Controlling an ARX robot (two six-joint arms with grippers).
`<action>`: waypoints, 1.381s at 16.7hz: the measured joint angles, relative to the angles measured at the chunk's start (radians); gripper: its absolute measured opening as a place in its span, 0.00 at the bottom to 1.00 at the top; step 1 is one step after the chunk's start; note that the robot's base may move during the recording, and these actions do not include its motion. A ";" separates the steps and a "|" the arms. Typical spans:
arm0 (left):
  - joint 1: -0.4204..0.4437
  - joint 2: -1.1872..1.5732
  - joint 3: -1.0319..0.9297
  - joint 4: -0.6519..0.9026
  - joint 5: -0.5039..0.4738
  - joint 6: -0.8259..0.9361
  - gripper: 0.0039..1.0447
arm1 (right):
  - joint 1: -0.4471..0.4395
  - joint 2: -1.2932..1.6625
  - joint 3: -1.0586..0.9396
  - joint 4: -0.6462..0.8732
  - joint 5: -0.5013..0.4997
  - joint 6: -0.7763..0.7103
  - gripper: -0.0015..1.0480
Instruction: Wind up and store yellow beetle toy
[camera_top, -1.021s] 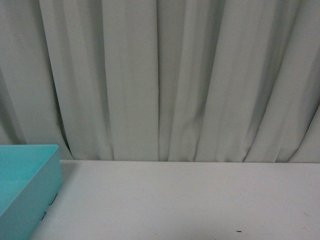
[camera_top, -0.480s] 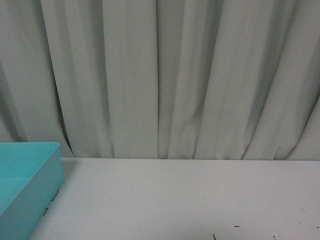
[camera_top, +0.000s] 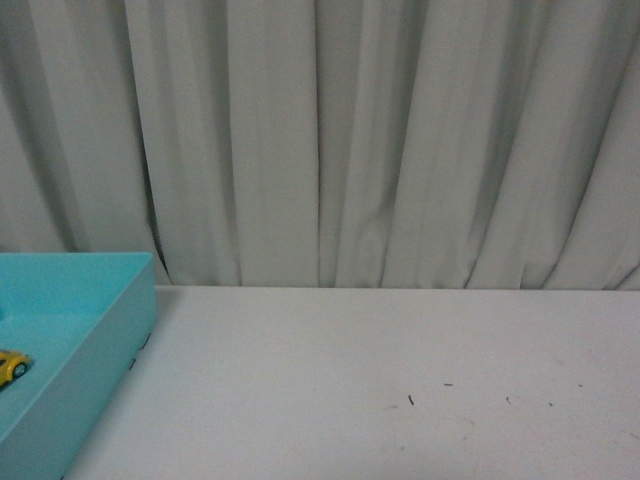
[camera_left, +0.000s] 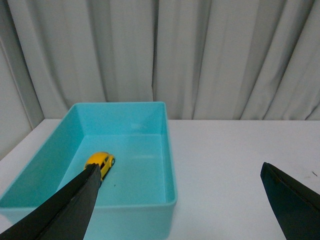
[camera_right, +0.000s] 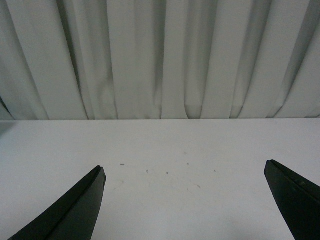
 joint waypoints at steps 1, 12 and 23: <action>0.000 0.000 0.000 0.000 0.000 0.000 0.94 | 0.000 0.000 0.000 0.000 0.000 0.000 0.94; 0.000 0.000 0.000 0.002 0.000 0.000 0.94 | 0.000 0.000 0.000 0.000 0.000 0.000 0.94; 0.000 0.000 0.000 0.002 0.000 0.000 0.94 | 0.000 0.000 0.000 0.000 0.000 0.000 0.94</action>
